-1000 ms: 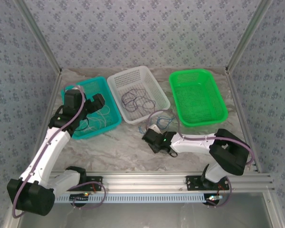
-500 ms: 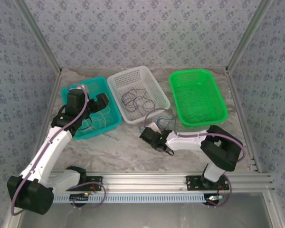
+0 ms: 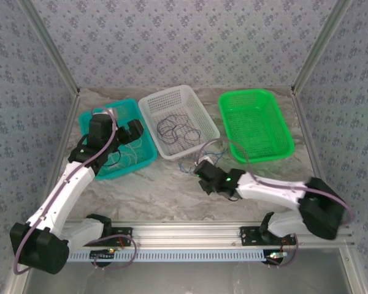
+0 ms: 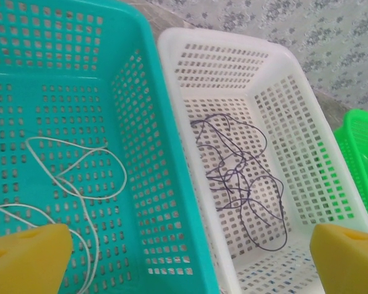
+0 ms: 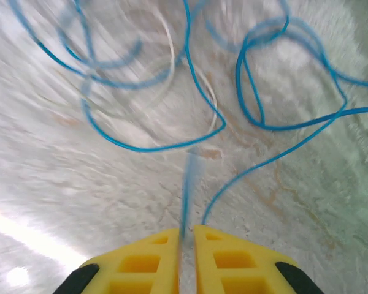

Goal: Untangle the cables

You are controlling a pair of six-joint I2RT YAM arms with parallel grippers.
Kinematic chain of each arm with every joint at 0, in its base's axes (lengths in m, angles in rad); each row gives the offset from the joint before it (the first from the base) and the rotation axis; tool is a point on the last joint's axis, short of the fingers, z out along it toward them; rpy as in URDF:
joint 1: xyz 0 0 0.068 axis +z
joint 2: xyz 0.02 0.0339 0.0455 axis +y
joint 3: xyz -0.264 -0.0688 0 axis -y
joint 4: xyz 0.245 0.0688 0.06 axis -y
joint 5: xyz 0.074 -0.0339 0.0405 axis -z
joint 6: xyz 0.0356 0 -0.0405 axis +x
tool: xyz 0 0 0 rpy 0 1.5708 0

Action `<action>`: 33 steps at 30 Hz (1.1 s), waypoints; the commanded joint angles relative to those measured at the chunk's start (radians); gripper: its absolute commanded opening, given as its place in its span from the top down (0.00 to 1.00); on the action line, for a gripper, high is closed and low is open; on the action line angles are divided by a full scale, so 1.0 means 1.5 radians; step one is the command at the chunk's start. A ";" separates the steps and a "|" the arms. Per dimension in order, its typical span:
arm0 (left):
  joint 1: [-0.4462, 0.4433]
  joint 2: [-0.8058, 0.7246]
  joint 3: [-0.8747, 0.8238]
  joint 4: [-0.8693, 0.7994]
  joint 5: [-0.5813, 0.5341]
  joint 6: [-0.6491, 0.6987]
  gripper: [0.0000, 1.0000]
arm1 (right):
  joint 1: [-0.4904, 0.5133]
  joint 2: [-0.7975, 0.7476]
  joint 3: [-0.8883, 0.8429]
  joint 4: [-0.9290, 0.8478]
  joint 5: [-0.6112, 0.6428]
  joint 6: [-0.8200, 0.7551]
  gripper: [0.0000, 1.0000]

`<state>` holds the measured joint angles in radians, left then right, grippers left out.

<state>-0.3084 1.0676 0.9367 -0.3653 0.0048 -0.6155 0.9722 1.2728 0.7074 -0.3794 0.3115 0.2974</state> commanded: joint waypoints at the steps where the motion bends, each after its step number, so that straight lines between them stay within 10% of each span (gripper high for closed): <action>1: -0.025 0.018 0.019 0.034 0.014 0.003 0.01 | -0.049 -0.106 0.004 -0.045 -0.161 -0.031 0.84; 8: -0.092 0.060 0.058 0.054 0.018 0.069 0.01 | -0.190 -0.239 0.073 -0.112 -0.359 -0.072 0.88; 19: -0.104 0.056 0.047 0.063 0.007 0.064 0.00 | -0.128 -0.106 0.017 -0.107 -0.194 -0.089 0.43; 33: -0.104 0.040 0.034 0.079 0.006 0.065 0.01 | -0.067 0.067 -0.002 0.028 -0.080 -0.024 0.39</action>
<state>-0.4606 1.1526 0.9890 -0.2852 0.0109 -0.5320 0.8555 1.3231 0.7139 -0.3935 0.1467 0.2375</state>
